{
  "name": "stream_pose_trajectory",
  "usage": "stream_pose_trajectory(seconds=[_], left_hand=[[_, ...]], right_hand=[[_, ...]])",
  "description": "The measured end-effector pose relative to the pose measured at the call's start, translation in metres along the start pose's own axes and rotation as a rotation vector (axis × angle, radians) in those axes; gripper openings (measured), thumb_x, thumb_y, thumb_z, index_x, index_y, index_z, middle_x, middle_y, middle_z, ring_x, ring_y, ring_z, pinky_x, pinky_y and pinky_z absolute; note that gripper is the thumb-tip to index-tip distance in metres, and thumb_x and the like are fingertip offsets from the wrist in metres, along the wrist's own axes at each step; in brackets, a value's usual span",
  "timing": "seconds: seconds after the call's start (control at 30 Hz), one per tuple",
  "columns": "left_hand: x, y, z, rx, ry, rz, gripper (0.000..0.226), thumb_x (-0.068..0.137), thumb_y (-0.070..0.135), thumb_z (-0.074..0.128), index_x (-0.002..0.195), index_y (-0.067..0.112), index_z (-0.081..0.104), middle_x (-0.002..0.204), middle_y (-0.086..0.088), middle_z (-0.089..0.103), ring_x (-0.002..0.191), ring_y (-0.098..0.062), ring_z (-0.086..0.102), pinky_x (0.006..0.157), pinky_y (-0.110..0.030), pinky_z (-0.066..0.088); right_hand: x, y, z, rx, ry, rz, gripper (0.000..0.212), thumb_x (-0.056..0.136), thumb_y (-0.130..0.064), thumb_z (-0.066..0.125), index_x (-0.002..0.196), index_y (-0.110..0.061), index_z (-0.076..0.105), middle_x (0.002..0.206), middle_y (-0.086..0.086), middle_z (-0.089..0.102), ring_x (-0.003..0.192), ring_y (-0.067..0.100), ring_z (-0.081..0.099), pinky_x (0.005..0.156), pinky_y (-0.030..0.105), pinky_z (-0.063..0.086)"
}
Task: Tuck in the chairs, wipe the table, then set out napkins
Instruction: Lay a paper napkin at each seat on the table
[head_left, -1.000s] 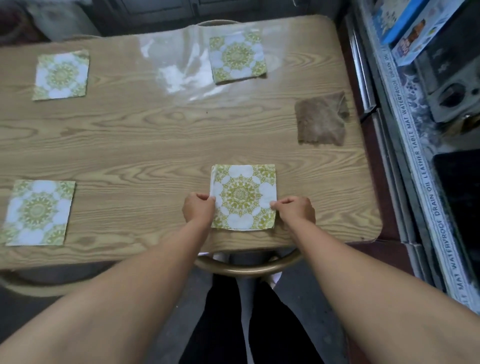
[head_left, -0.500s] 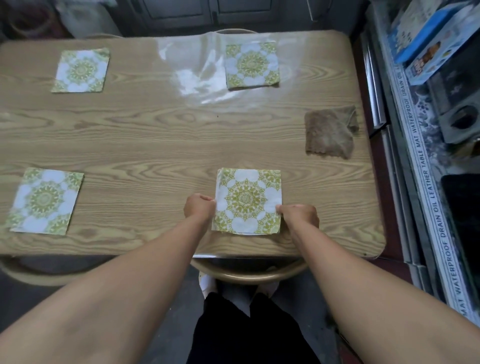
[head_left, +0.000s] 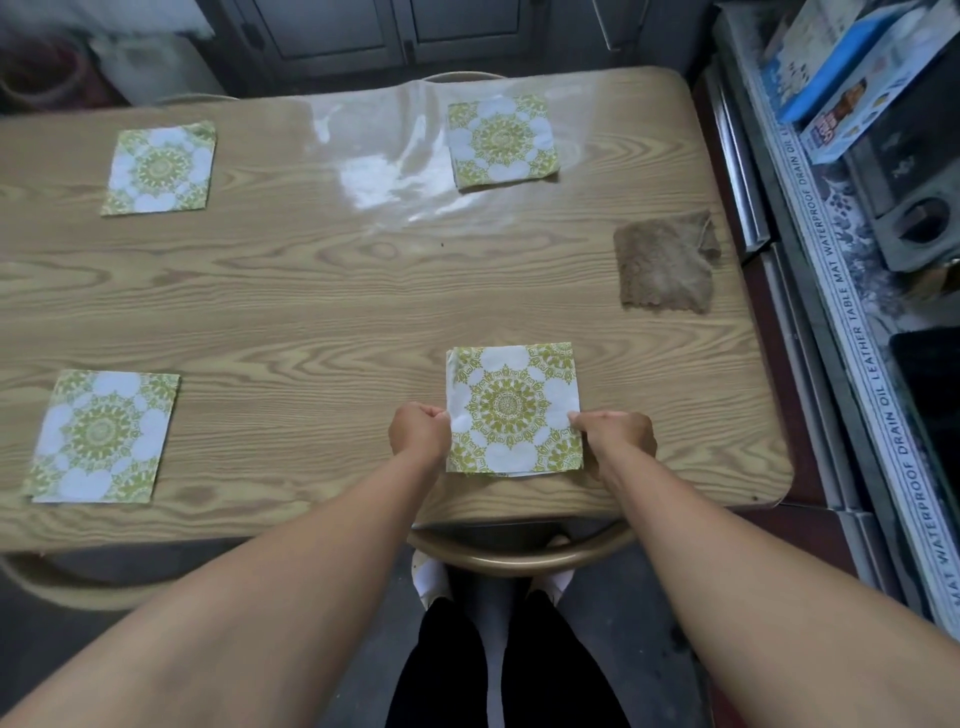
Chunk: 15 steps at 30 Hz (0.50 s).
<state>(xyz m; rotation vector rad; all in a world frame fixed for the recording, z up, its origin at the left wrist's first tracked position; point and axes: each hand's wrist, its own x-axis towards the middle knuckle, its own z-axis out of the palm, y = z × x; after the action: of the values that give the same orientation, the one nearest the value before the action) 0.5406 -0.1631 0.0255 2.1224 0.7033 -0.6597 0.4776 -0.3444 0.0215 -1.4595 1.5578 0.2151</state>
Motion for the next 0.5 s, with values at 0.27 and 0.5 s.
stream_pose_trajectory(seconds=[0.27, 0.5], left_hand=[[0.0007, -0.0026, -0.0008, 0.013, 0.017, 0.02, 0.022, 0.085, 0.003, 0.051, 0.067, 0.011, 0.06, 0.073, -0.005, 0.06, 0.068, -0.021, 0.053, 0.06, -0.025, 0.039], [-0.0032, 0.0006, -0.0054, -0.01, -0.005, 0.019, 0.012, 0.089, 0.012, 0.06, 0.082, 0.011, 0.069, 0.09, -0.005, 0.07, 0.078, -0.019, 0.058, 0.072, -0.026, 0.043]], right_hand=[[-0.0016, 0.0038, 0.0034, -0.004, 0.001, -0.043, 0.023, 0.062, -0.023, 0.088, 0.051, -0.021, 0.067, 0.072, 0.001, 0.073, 0.074, 0.026, 0.071, 0.082, 0.038, 0.059], [-0.003, 0.0051, 0.0002, -0.081, -0.051, -0.125, 0.028, 0.069, -0.03, 0.085, 0.079, -0.018, 0.061, 0.092, 0.002, 0.071, 0.083, 0.022, 0.065, 0.082, 0.038, 0.056]])
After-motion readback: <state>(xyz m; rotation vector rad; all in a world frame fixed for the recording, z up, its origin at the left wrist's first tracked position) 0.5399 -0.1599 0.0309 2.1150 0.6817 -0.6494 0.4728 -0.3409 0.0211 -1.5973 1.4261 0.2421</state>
